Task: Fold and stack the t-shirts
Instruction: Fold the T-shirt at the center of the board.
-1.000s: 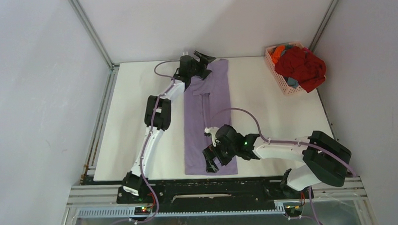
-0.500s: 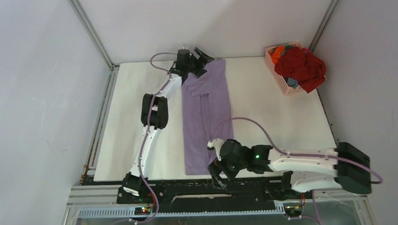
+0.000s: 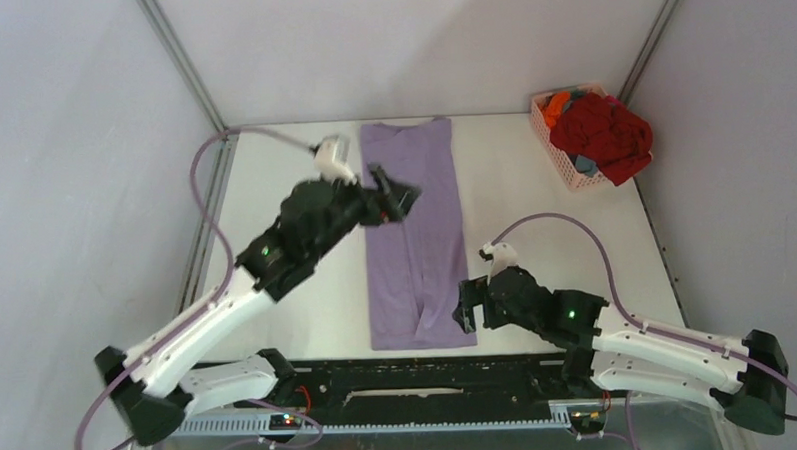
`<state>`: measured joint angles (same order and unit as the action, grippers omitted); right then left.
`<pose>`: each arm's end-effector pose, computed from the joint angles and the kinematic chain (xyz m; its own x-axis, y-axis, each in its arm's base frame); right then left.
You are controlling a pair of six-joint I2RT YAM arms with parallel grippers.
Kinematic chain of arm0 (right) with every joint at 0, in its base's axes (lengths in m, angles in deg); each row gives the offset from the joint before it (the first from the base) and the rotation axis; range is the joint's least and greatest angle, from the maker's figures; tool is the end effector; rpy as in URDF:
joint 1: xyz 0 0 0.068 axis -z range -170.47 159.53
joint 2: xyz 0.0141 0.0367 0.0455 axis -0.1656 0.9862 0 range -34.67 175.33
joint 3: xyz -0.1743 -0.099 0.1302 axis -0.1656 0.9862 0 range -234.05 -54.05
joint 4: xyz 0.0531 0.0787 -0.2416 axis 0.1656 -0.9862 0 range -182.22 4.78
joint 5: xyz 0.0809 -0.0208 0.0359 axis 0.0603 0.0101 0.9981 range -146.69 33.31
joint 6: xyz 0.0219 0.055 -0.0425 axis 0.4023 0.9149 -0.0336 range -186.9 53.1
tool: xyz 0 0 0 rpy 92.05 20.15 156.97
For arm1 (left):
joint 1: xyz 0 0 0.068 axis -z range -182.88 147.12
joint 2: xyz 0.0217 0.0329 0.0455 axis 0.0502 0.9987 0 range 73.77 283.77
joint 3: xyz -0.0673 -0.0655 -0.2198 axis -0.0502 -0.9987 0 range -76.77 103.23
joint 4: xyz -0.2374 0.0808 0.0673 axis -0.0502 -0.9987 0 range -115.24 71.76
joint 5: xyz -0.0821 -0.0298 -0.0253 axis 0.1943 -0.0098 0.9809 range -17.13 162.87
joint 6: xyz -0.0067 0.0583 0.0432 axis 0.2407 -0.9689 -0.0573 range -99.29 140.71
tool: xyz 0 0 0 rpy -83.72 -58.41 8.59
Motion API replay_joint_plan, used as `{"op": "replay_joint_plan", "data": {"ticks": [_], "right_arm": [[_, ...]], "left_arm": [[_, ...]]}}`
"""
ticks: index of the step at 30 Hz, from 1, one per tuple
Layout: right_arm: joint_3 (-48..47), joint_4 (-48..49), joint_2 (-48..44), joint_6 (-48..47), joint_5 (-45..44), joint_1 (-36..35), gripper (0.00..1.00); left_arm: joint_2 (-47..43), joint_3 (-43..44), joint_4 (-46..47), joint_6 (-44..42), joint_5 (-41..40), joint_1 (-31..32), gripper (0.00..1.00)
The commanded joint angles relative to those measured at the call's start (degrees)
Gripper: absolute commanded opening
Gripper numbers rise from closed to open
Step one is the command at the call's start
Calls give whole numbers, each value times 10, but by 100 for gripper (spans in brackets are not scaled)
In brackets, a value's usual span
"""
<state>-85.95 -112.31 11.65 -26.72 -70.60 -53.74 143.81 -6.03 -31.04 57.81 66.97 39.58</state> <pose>0.1081 0.1824 0.1886 -0.7349 -0.0667 -0.6749 -0.4080 0.8384 0.3614 0.2370 -0.2083 0.3634 -0.4838 -0.3708 -0.7928 0.3831 0.7247 -0.5727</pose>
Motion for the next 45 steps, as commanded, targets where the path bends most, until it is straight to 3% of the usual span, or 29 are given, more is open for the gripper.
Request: {"op": "replay_joint_plan", "data": {"ticks": [1,7,12,18,26,31,35,37,38,45], "right_arm": [[31,-25,22,55,3,24,91],[46,71,116,52,90,29,76],[46,95,175,67,93,17,65],[46,57,196,94,42,8,55],[61,21,187,123,27,-9,21],[85,39,164,128,47,-9,2],[98,32,141,132,45,-8,0],[102,28,127,130,46,-8,0],[107,32,118,128,50,-8,0],[126,36,59,113,80,-23,0]], "left_arm": [[-71,-258,-34,89,-189,56,100],[-98,-388,-112,234,-179,203,100],[-100,-392,-215,292,-198,266,96],[-98,-437,-159,275,-127,278,88],[-72,-451,-183,289,-147,279,70],[-51,-456,-164,281,-136,279,52],[-33,-460,-168,284,-128,279,30],[-31,-461,-173,285,-124,279,15],[-32,-461,-178,287,-123,279,2],[-84,-463,-194,279,-107,305,0]]}}
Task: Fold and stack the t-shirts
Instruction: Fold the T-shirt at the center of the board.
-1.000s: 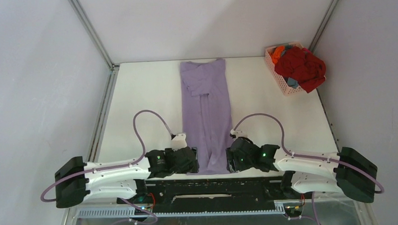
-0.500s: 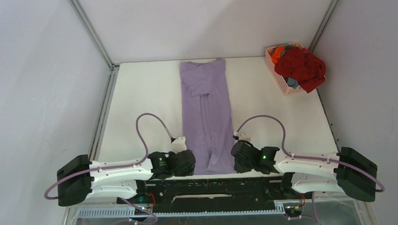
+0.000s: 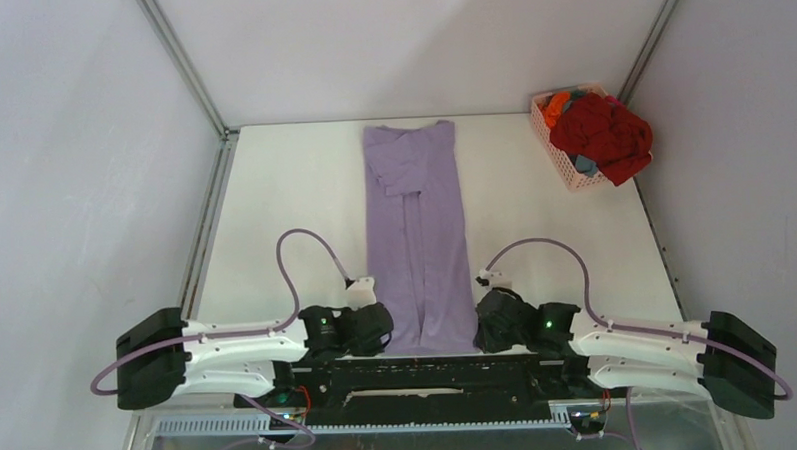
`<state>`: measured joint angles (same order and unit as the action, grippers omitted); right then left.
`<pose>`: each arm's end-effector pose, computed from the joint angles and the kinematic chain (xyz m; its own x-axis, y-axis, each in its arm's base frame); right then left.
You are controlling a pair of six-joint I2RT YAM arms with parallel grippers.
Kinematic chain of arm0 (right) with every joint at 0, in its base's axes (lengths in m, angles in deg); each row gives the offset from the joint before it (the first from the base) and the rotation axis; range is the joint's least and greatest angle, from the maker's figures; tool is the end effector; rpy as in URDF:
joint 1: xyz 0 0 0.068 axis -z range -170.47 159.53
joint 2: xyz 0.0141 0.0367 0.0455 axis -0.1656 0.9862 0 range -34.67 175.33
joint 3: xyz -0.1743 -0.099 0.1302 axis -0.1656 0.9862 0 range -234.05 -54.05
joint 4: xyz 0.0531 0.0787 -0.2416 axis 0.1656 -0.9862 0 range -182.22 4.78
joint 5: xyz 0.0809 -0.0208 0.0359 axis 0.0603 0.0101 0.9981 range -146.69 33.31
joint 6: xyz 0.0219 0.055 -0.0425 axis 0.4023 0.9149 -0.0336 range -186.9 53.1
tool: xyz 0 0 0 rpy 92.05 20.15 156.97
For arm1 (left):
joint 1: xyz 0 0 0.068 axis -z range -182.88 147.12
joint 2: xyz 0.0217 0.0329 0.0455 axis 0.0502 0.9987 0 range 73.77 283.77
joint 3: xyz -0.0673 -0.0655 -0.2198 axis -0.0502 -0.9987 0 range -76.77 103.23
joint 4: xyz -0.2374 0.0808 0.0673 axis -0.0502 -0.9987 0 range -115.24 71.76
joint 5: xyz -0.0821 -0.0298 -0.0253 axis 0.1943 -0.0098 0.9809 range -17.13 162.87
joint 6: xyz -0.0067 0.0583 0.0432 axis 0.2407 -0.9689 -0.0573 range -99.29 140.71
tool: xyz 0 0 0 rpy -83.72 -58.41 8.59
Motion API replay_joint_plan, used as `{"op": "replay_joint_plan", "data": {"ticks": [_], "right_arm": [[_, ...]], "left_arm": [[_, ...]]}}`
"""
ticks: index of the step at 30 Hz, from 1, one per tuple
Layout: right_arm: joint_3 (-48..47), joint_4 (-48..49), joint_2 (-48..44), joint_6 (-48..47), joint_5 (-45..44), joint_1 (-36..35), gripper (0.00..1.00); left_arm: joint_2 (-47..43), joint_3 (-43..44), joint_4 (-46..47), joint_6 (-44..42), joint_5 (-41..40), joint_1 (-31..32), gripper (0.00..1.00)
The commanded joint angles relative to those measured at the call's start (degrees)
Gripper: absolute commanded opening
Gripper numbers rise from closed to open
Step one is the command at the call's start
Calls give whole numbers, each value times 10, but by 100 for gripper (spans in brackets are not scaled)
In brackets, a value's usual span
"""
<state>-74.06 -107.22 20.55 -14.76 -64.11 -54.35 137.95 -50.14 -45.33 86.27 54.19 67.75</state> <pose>0.0929 0.1717 0.0977 -0.9058 -0.0689 -0.4181 -0.2352 0.9025 0.3609 0.0866 -0.1877 0.1002 -0.8963 -0.0513 -0.4405 0.0779 0.9596 -0.2703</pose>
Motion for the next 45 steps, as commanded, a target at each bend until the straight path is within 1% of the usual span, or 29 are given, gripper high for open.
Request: {"op": "replay_joint_plan", "data": {"ticks": [1,5,7,9,12,14,16,18,21,23,27,32,34,36,39,45], "right_arm": [[8,-10,-39,-9,14,-22,0],[1,38,-70,-30,10,-28,0],[-11,57,-76,-42,-16,-27,0],[-25,74,-75,-53,-47,-20,0],[-43,123,-62,-71,-74,6,0],[-54,162,-43,-87,-60,40,0],[-68,203,-22,-105,-46,74,0],[-87,222,5,-121,-39,106,0],[-113,257,44,-144,-19,151,0],[-130,275,72,-160,0,177,0],[-172,292,137,-183,4,228,0],[-219,319,213,-205,51,290,0],[-233,333,237,-212,67,308,0],[-251,337,263,-223,94,324,0],[-280,343,305,-237,120,347,0],[-330,356,377,-253,147,376,0]], "left_arm": [[-36,-22,-42,-15,25,28,0],[-69,-18,25,-47,29,29,0],[-84,-13,57,-64,16,24,0],[-101,-10,83,-91,5,5,0],[-125,-15,125,-124,-9,-59,0],[-143,-23,169,-148,-17,-102,0],[-152,-35,247,-180,-2,-140,0],[-144,-28,287,-207,23,-179,0],[-106,-2,288,-230,57,-237,0],[-71,13,307,-241,78,-271,0],[12,55,358,-263,123,-325,0],[116,128,377,-289,176,-387,0],[159,164,364,-299,201,-411,0],[201,200,345,-307,225,-432,0],[245,232,344,-311,250,-456,0],[301,287,321,-330,247,-478,0]]}}
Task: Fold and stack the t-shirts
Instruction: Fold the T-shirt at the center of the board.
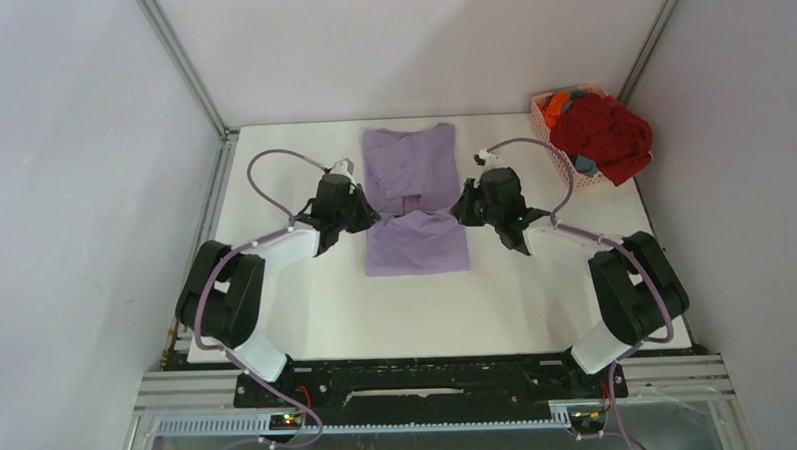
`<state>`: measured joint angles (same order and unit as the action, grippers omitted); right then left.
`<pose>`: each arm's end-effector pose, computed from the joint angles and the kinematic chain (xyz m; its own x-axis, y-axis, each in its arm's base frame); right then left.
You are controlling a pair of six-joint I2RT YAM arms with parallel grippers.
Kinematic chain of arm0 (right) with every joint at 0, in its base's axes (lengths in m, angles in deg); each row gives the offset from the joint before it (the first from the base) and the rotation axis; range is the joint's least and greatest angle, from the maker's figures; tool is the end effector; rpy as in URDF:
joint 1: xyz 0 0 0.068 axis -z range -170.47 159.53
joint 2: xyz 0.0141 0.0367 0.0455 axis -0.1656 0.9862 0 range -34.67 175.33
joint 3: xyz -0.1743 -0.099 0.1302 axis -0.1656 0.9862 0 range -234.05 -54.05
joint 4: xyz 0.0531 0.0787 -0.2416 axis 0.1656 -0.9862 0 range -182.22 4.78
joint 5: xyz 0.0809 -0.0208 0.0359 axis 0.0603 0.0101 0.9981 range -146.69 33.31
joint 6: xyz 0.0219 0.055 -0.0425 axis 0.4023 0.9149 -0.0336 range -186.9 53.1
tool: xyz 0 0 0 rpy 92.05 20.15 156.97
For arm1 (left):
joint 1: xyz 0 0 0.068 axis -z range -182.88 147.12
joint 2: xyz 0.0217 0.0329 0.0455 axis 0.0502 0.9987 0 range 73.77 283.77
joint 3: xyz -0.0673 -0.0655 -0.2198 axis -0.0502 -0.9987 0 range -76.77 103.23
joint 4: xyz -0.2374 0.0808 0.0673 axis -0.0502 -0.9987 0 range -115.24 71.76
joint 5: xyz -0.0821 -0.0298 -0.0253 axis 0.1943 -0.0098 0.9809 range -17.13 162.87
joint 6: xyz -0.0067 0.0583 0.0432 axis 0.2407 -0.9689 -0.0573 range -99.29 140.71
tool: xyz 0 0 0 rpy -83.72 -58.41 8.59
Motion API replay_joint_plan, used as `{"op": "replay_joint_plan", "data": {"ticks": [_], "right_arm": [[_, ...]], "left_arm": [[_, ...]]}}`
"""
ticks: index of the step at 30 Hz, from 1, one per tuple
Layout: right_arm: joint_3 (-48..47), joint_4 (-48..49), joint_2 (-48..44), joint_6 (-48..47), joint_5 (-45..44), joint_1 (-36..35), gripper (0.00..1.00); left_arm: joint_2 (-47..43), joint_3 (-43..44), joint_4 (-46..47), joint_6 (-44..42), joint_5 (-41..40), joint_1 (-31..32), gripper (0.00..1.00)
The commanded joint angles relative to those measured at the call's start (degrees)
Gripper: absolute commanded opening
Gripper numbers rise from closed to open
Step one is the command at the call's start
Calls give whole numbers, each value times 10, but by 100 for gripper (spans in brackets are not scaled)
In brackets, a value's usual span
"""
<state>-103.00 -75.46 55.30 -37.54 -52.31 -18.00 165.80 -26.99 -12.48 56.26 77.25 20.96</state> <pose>0.3148 0.1693 0.1584 -0.6555 0.2098 -0.7255 -0.2263 0.8619 0.4537 0.3242 -0.1482 0.1433 -0.7096 -0.3204 -0.6276 0.0572 0.8615 -0.5045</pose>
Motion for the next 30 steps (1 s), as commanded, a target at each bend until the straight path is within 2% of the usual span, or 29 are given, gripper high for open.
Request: {"op": "replay_joint_plan", "data": {"ticks": [1,11,13,15,17,19,20,23,26,30], "right_arm": [[-47,41,38,-27,28,15,0],[-110,60,130,-34,51,45,2],[-123,65,147,-35,57,49,4],[-137,63,162,-35,58,53,6],[-155,55,177,-37,60,56,16],[-177,41,188,-44,67,61,39],[-189,29,189,-50,68,62,48],[-209,-1,171,-69,60,62,64],[-204,-49,138,-73,27,59,98],[-138,-75,76,-63,-4,40,100]], "left_arm": [[31,64,-10,-31,18,-14,0],[114,143,-29,-33,24,-37,3],[127,152,-31,-30,22,-40,10],[136,159,-29,-25,15,-42,13],[143,177,-42,-25,9,-45,23],[144,195,-53,-26,-6,-49,46],[141,205,-67,-27,-12,-51,53],[106,219,-92,-28,-41,-54,98],[52,179,-74,-23,-58,-54,100],[-18,90,-68,-5,-52,-53,100]]}}
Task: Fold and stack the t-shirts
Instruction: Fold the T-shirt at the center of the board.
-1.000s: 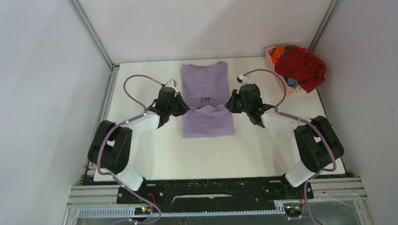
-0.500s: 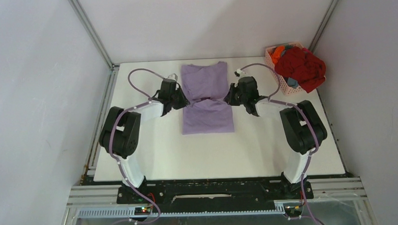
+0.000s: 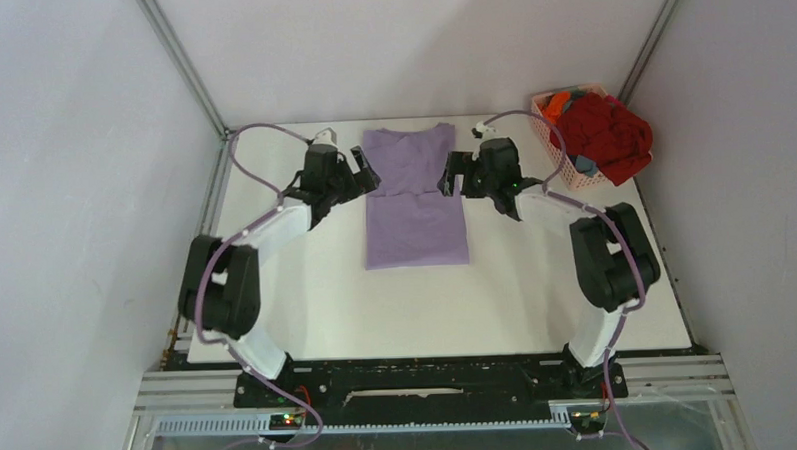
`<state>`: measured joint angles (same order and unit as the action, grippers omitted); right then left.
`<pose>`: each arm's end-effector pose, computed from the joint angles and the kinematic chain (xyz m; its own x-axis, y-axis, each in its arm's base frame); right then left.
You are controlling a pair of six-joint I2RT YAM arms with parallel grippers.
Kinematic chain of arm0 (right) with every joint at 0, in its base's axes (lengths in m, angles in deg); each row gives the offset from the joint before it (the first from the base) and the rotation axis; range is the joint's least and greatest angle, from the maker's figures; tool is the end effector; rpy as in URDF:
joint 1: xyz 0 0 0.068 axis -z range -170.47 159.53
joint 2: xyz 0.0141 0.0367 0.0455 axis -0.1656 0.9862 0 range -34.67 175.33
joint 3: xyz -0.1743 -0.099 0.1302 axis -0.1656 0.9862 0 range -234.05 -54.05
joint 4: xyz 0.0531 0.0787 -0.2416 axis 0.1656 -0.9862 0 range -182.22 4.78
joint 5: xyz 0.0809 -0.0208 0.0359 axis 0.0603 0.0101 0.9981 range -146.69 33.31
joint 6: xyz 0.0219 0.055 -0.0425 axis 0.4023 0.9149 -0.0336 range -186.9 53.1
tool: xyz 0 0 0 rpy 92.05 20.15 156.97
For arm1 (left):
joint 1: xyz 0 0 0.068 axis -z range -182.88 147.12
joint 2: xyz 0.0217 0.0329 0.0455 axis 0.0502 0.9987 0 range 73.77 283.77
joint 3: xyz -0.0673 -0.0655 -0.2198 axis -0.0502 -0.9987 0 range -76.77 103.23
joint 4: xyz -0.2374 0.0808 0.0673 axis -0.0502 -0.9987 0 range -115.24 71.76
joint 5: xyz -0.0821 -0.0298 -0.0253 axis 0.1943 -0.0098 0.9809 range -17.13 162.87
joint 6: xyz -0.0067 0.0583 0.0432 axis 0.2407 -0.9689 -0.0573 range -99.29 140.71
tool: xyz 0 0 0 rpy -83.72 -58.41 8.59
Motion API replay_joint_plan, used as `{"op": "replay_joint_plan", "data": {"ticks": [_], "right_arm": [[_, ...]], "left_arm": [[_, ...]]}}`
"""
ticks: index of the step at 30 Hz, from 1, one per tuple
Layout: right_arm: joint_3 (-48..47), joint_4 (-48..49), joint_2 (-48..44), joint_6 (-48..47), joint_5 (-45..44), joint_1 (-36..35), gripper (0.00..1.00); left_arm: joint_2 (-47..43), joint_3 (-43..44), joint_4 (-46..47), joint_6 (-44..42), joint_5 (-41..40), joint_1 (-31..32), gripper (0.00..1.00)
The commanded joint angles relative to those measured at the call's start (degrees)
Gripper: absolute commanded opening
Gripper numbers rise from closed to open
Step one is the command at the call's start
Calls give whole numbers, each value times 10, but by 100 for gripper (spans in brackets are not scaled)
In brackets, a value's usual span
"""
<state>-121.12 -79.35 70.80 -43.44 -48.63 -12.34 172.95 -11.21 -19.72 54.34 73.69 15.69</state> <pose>0.3881 0.1650 0.1581 -0.6484 0.1646 -0.7433 -0.2401 0.8823 0.4049 0.3811 -0.1289 0.1774 -0.6364 -0.3705 -0.6766 -0.0276 0.8874 -0.4601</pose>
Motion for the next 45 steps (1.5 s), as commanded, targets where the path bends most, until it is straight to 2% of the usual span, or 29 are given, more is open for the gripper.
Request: {"op": "replay_joint_plan", "data": {"ticks": [1,7,10,14,17,22,32,35,37,38,40,41,45], "right_arm": [[70,-35,-101,1,-50,-26,100],[232,-32,-223,76,-96,-61,100],[289,-21,-255,101,-87,-67,100],[308,-26,-258,118,-98,-70,98],[310,-22,-242,137,-95,-72,92],[312,-21,-221,168,-103,-72,85],[312,-16,-194,181,-108,-81,73],[312,-12,-186,183,-110,-84,69],[312,-8,-179,184,-106,-84,64],[312,-6,-176,184,-101,-84,61],[312,-5,-173,185,-97,-86,56],[313,-5,-172,184,-97,-87,54],[320,3,-171,184,-88,-100,46]], "left_arm": [[-109,-95,1,19,-18,2,100],[-214,-249,-6,46,-55,63,100],[-249,-304,-2,55,-74,83,100],[-256,-351,41,73,-64,84,99],[-237,-353,63,76,-47,84,93],[-207,-344,67,76,-28,90,72],[-169,-363,98,96,-25,101,59],[-147,-359,111,100,-14,104,51],[-135,-355,112,100,-13,106,42],[-131,-351,109,98,-16,106,32],[-127,-346,100,94,-25,106,6],[-127,-345,99,94,-28,106,1],[-130,-352,101,93,-40,106,0]]}}
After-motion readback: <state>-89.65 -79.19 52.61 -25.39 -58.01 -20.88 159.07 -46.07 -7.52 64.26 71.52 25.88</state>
